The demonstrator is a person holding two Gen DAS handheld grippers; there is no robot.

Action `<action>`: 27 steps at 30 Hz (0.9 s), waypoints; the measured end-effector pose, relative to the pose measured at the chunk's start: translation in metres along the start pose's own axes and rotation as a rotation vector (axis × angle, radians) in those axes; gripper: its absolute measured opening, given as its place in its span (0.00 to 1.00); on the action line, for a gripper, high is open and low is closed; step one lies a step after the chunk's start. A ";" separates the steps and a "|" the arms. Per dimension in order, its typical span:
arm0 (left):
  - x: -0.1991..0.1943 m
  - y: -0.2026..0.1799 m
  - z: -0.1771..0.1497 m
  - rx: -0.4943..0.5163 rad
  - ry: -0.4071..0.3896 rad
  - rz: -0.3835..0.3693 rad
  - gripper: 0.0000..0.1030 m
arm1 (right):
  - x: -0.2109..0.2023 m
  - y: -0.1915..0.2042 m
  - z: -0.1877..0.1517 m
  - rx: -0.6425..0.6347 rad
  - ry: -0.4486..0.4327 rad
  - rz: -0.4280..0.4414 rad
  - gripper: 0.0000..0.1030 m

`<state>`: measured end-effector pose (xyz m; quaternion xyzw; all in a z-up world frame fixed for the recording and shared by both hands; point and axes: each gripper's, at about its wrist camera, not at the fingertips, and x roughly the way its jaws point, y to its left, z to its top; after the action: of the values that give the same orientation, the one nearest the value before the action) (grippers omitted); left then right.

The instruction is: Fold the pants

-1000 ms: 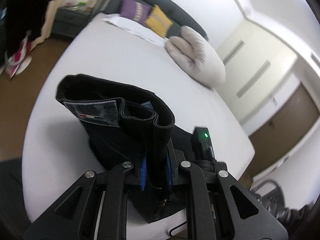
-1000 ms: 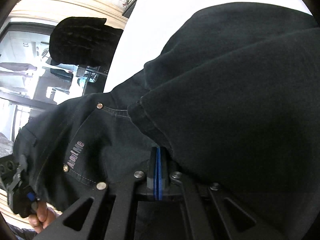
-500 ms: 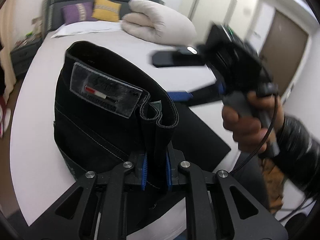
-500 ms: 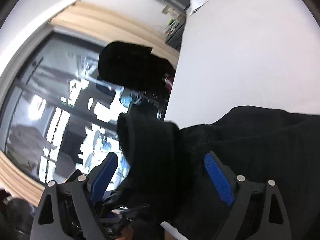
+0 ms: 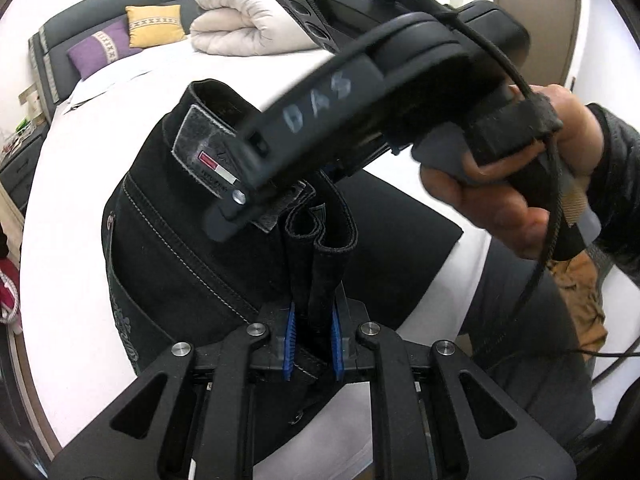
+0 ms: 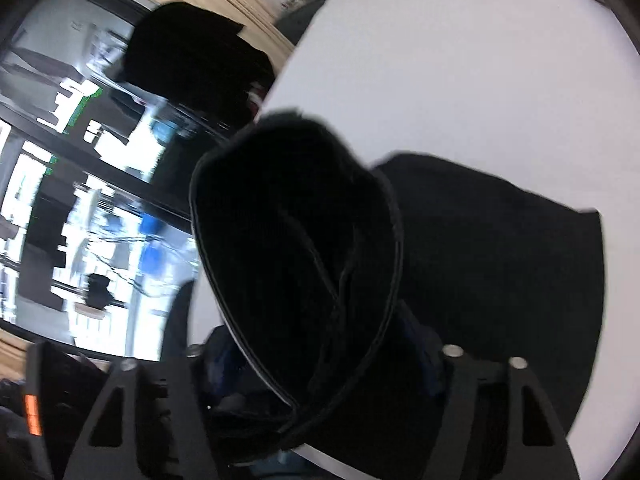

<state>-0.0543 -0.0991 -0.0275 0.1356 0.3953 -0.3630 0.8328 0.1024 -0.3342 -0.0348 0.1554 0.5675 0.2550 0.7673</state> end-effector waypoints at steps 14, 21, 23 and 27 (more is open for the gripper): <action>0.064 -0.030 0.062 0.090 0.032 -0.079 0.12 | -0.046 -0.050 -0.023 0.093 -0.096 -0.062 0.17; 0.088 -0.055 0.091 0.116 0.039 -0.104 0.12 | -0.057 -0.086 -0.023 0.150 -0.121 -0.008 0.17; 0.097 -0.061 0.098 0.118 0.049 -0.109 0.12 | -0.058 -0.101 -0.025 0.171 -0.124 0.026 0.17; 0.121 -0.063 0.108 0.115 0.068 -0.115 0.12 | -0.050 -0.118 -0.032 0.218 -0.126 0.072 0.17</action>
<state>0.0132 -0.2590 -0.0451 0.1726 0.4088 -0.4277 0.7875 0.0866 -0.4611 -0.0677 0.2737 0.5365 0.2091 0.7704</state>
